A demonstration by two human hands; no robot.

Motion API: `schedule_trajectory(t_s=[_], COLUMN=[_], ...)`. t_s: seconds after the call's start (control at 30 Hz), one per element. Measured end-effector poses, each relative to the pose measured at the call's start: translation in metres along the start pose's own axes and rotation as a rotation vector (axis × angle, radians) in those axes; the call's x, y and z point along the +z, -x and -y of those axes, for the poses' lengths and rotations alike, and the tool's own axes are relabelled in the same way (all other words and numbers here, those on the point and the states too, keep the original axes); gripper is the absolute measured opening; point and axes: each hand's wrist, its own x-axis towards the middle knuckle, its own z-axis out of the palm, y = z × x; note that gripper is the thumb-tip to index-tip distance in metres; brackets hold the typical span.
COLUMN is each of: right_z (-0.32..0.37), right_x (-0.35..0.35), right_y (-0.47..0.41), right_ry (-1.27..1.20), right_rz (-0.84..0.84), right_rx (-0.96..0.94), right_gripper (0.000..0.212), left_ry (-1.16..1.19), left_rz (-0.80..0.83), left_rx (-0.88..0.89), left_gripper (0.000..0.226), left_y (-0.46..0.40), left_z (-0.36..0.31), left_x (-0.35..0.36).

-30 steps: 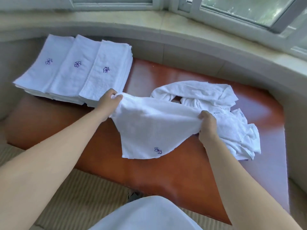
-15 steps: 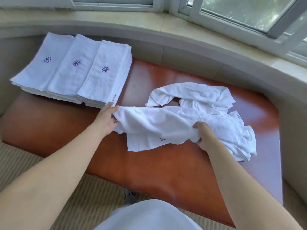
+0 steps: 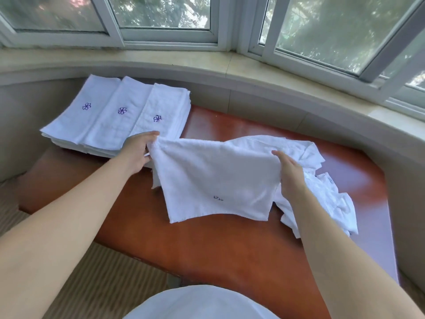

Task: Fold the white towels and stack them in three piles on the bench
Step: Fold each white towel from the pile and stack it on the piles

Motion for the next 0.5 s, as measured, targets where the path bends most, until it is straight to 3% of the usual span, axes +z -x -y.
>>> schedule_trajectory(t_s=[0.23,0.37,0.5], right_z=[0.047,0.067,0.078], right_x=[0.000,0.004,0.010], right_y=[0.001,0.003,0.008], right_ry=[-0.088,-0.175,-0.340], right_rz=[0.214,0.178,0.161], right_rx=[0.054,0.016,0.021], right_gripper=[0.030,0.037,0.018], left_ry=[-0.005,0.021,-0.067], left_rz=[0.029,0.064,0.061], left_rx=[0.150,0.167,0.198], left_gripper=[0.018,0.023,0.023], left_y=[0.014,0.018,0.020], left_z=[-0.065,-0.081,-0.084], left_x=[-0.014,-0.023,-0.029])
